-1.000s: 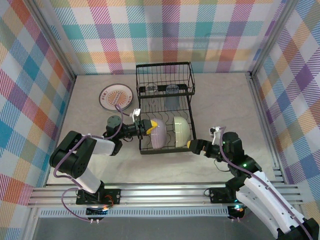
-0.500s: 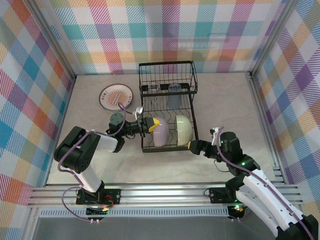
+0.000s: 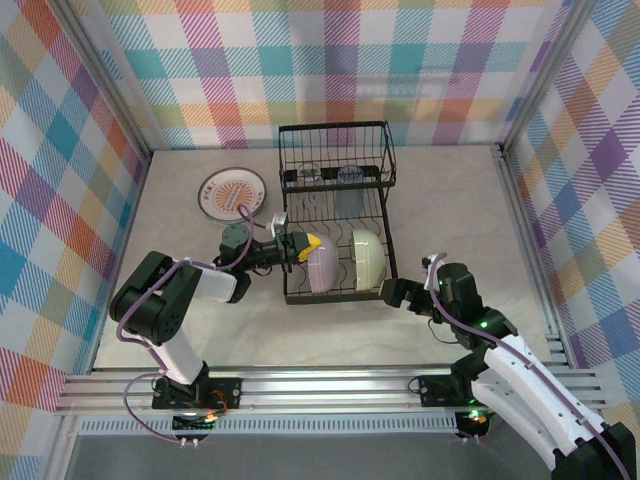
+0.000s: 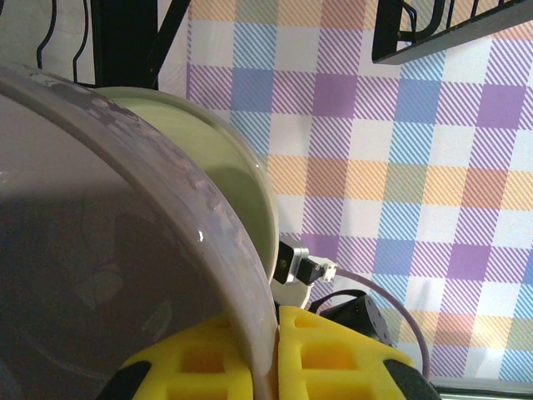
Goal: Unload the mixed dishes from the dish rack
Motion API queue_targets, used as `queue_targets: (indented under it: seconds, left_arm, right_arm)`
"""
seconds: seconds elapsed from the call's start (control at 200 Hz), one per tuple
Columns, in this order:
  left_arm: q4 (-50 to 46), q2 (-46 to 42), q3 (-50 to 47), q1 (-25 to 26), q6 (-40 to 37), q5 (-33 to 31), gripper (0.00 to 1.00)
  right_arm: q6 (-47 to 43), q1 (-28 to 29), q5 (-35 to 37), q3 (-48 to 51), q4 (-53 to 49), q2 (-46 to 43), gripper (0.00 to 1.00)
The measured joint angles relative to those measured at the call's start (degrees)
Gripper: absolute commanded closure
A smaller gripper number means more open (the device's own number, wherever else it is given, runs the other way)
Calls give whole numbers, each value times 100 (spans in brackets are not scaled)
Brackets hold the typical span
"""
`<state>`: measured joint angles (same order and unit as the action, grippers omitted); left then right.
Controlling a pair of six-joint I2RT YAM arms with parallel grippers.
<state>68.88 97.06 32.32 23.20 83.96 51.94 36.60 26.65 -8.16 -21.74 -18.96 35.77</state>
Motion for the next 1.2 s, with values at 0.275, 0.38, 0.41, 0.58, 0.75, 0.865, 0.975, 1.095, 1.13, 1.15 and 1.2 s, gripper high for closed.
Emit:
queue_targets:
  seconds: [0.275, 0.38, 0.41, 0.58, 0.75, 0.865, 0.975, 1.095, 1.13, 1.15, 1.2]
  left_arm:
    - [-1266, -455, 170, 76, -568, -251, 100]
    - [-1469, -509, 214, 98, -603, -313, 100]
    - [-1499, -522, 223, 107, -605, -330, 100]
    - [-1495, -527, 227, 138, -501, -407, 100]
    - [-1172, -374, 234, 177, -229, -448, 100]
    - [-992, -273, 247, 214, -140, -468, 100]
    - [-876, -210, 258, 232, -90, -466, 100]
    - [-831, -146, 297, 245, -81, -448, 100]
    - [-804, -120, 310, 249, -81, -444, 100]
    - [-778, -107, 317, 249, -76, -442, 100]
    - [-708, -63, 321, 256, -61, -422, 100]
  right_arm:
    - [149, 0, 866, -127, -470, 227, 5]
    - [164, 0, 1038, -151, -472, 411, 6]
    - [168, 0, 1071, -162, -468, 472, 7]
    - [155, 0, 1207, -245, -385, 953, 12]
    - [142, 0, 1261, -308, -238, 1384, 20]
    - [90, 0, 1279, -337, -122, 1569, 30]
    - [33, 0, 1296, -437, -17, 1757, 41]
    - [-90, 0, 1316, -584, 48, 2017, 50]
    - [-127, 0, 1318, -616, 72, 2096, 53]
    - [-125, 0, 1316, -632, 87, 2140, 56]
    - [-195, 0, 1316, -678, 101, 2262, 60]
